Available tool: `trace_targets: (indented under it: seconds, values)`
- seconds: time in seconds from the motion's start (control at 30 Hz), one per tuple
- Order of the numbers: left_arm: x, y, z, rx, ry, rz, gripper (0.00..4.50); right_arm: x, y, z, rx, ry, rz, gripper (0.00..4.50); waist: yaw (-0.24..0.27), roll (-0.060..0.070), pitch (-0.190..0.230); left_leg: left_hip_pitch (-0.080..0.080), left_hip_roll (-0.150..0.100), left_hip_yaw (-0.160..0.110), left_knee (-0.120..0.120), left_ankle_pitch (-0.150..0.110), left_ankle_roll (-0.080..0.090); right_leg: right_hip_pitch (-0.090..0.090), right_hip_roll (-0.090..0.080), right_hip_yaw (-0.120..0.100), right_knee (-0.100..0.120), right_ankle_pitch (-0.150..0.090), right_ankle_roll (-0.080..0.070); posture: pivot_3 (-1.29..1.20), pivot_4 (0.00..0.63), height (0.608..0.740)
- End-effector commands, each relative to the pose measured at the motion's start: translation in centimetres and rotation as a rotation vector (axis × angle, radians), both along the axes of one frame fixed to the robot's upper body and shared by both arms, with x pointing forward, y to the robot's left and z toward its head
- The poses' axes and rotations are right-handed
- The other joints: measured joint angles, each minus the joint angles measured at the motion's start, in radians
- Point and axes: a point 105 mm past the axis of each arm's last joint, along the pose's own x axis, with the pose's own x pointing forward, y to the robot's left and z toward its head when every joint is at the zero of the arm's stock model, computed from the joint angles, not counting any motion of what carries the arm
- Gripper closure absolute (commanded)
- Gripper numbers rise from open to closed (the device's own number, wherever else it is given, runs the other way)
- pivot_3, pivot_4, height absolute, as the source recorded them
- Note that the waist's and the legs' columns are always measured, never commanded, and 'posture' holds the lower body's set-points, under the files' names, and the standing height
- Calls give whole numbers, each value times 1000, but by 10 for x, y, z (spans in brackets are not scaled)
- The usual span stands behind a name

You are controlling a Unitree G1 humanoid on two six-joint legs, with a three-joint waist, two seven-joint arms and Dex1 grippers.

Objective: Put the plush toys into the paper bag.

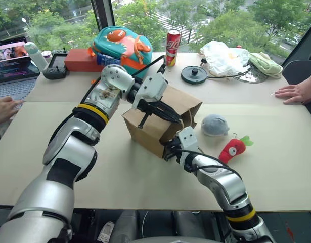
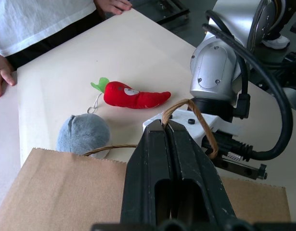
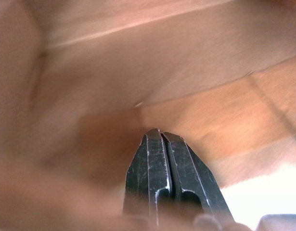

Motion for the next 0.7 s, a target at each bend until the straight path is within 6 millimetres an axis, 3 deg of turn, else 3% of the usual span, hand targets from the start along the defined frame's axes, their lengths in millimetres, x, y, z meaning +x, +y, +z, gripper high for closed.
trace_targets:
  seconds: [0.03,0.43,0.6,0.7]
  values:
    - [1,1,11,-28,-35,2,4500,-12,-1,-13,-8,91,22,4479,1,0,0,0,0,0,0,0,0,0,0,0,0,0,0,0,150,740]
    - [8,7,18,-40,-57,46,4500,-13,-3,-15,-3,127,12,4479,0,0,0,1,0,0,0,0,0,1,0,0,0,0,0,0,150,740]
    - [5,11,8,-15,-46,40,4500,-9,-2,6,50,61,5,4479,-1,0,0,0,0,0,0,0,0,0,0,0,0,0,0,0,150,740]
    - [-2,17,-2,21,-38,17,4500,-9,-2,28,105,2,7,4479,-3,0,0,0,0,0,0,0,0,0,0,0,0,0,0,0,150,740]
